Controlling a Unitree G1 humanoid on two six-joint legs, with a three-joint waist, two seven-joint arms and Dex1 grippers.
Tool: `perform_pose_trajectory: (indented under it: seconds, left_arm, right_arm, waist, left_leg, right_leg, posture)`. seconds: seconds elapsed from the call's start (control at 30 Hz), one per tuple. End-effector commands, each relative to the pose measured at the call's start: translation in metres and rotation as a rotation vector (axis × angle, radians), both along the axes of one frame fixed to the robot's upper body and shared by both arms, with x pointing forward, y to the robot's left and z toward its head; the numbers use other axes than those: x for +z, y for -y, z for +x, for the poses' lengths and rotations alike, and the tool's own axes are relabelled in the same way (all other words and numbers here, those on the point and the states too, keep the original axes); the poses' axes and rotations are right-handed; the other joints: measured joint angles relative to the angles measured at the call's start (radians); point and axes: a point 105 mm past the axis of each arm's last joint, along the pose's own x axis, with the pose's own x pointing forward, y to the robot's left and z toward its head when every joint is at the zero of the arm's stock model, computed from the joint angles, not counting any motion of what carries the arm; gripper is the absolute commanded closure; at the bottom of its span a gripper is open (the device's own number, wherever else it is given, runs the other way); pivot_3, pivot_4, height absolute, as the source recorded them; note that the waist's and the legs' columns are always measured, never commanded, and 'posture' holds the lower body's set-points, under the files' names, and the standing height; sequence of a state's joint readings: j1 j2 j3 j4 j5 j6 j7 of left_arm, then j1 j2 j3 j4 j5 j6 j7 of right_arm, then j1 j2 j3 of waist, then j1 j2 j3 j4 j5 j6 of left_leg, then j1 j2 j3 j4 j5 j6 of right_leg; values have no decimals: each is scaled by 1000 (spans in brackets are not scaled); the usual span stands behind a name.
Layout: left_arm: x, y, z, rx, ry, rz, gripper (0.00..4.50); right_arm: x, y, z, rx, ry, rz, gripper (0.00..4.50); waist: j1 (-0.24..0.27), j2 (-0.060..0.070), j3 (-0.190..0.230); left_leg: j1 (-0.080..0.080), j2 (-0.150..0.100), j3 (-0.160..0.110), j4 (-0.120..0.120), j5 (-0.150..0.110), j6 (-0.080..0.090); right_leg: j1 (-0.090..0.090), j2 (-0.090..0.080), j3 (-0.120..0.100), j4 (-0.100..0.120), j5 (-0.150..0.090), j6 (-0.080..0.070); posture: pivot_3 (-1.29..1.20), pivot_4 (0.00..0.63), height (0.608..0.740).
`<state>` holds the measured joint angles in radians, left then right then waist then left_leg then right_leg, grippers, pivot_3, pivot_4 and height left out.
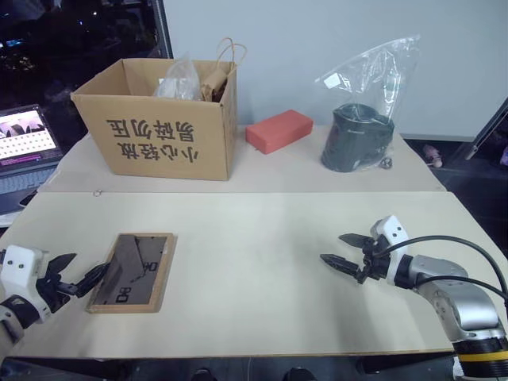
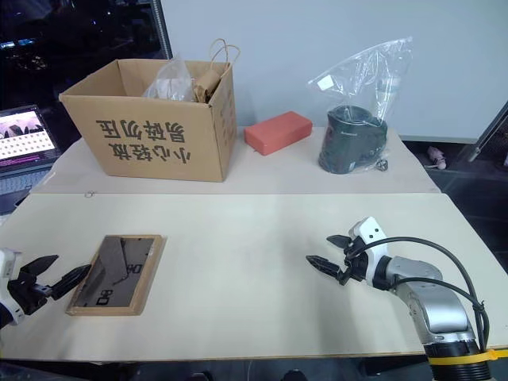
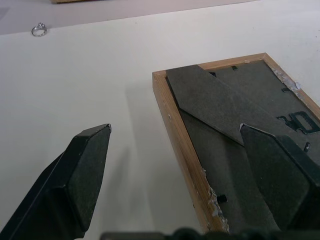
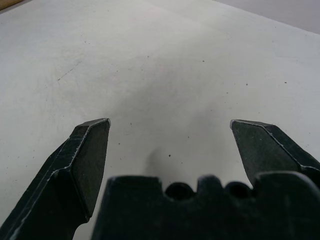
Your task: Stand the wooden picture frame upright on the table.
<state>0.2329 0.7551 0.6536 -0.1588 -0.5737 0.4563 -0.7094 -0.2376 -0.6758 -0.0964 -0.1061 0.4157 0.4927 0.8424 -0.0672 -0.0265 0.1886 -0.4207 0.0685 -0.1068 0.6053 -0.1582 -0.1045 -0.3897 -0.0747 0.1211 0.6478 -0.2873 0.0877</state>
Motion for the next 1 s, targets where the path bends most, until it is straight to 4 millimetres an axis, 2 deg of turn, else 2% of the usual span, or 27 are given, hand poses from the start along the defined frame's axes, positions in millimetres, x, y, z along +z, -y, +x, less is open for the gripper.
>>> perform_pose_trajectory:
  seconds: [0.03,0.1,0.2,0.23,0.27,0.33,0.37,0.4,0.43,0.5,0.53,0.57,0.67,0.83,1.0]
  left_arm:
    - [25,-5,-3,-20,70,2,65]
    - [46,-9,-4,-34,140,-40,65]
    - [49,-27,-10,-28,98,30,816]
    - [47,-32,-12,-26,73,68,1307]
    - [46,-38,-12,-18,55,96,1488]
    - [44,-46,-11,-9,38,125,2399]
    - [40,-49,-10,-16,17,145,2576]
    - [28,-50,-8,-29,-20,152,3117]
    - [19,-50,-6,-39,-48,157,3324]
    - [-9,-45,-4,-93,-125,196,4112]
    - [-17,-42,-3,-114,-142,205,4468]
    - [-24,-39,-1,-132,-152,208,4500]
    - [-31,-29,9,-169,-142,194,4500]
    - [-42,-6,31,-235,-126,167,4500]
    - [-53,32,46,-382,-136,113,4500]
  right_arm:
    - [20,-4,4,53,61,18,0]
    - [33,-10,6,124,70,31,0]
    - [46,-38,-1,315,33,-34,779]
    - [50,-47,-2,358,41,-54,1188]
    - [55,-55,0,378,60,-52,1333]
    - [61,-70,4,405,87,-56,2190]
    - [60,-80,3,448,101,-90,2380]
    - [57,-94,1,494,109,-107,2858]
    - [56,-103,0,525,115,-117,3076]
    - [56,-124,-1,572,131,-94,3804]
    - [56,-131,-2,587,135,-87,4192]
    - [53,-139,-6,608,136,-86,4449]
    - [46,-150,-14,635,123,-88,4449]
    - [37,-152,-22,635,89,-91,4449]
    - [18,-164,-20,629,88,-127,4449]
  waist:
    - [0,0,0]
    - [-5,0,0]
    - [-10,0,1]
    - [-10,0,1]
    - [-11,0,0]
    - [-9,0,0]
    - [-7,0,0]
    - [-5,0,0]
    - [-3,0,0]
    - [0,0,0]
    - [1,0,0]
    - [1,0,0]
    - [8,-2,-1]
    - [25,-2,-1]
    - [24,-2,-1]
  left_leg:
    - [0,0,0,0,0,0]
    - [0,0,0,0,0,0]
    - [1,1,0,0,0,0]
    - [2,1,0,-1,0,0]
    - [3,1,0,-1,0,0]
    - [4,1,0,-5,0,0]
    - [4,1,0,-6,0,0]
    - [4,1,0,-6,0,0]
    - [4,1,0,-7,0,0]
    - [4,0,0,-8,0,0]
    - [4,0,1,-9,0,0]
    - [3,0,0,-9,0,0]
    - [-1,1,0,-9,1,-1]
    - [-2,0,0,-8,2,-3]
    - [-1,0,0,-8,5,-3]
  right_leg:
    - [0,0,0,0,0,0]
    - [-1,0,0,0,0,0]
    - [-1,1,0,1,0,0]
    - [-1,1,0,1,0,-1]
    - [0,1,0,1,0,-1]
    - [0,1,1,1,-1,-2]
    - [-1,1,0,1,-1,-2]
    - [-1,1,0,1,-2,-3]
    - [-1,1,0,1,-2,-4]
    - [-2,0,0,1,-2,-4]
    - [-2,0,0,1,-1,-7]
    - [-3,0,0,1,0,-8]
    - [-6,0,-1,1,1,-8]
    - [-11,0,-1,9,1,-9]
    - [-12,1,-1,15,0,-9]
  posture:
    - [0,150,740]
    - [0,150,740]
    - [0,150,740]
    - [0,150,740]
    - [0,150,740]
    - [0,150,740]
    - [0,150,740]
    - [0,150,740]
    - [0,150,740]
    - [0,150,740]
    - [0,150,740]
    - [0,150,740]
    - [0,150,740]
    - [0,150,740]
    - [0,150,740]
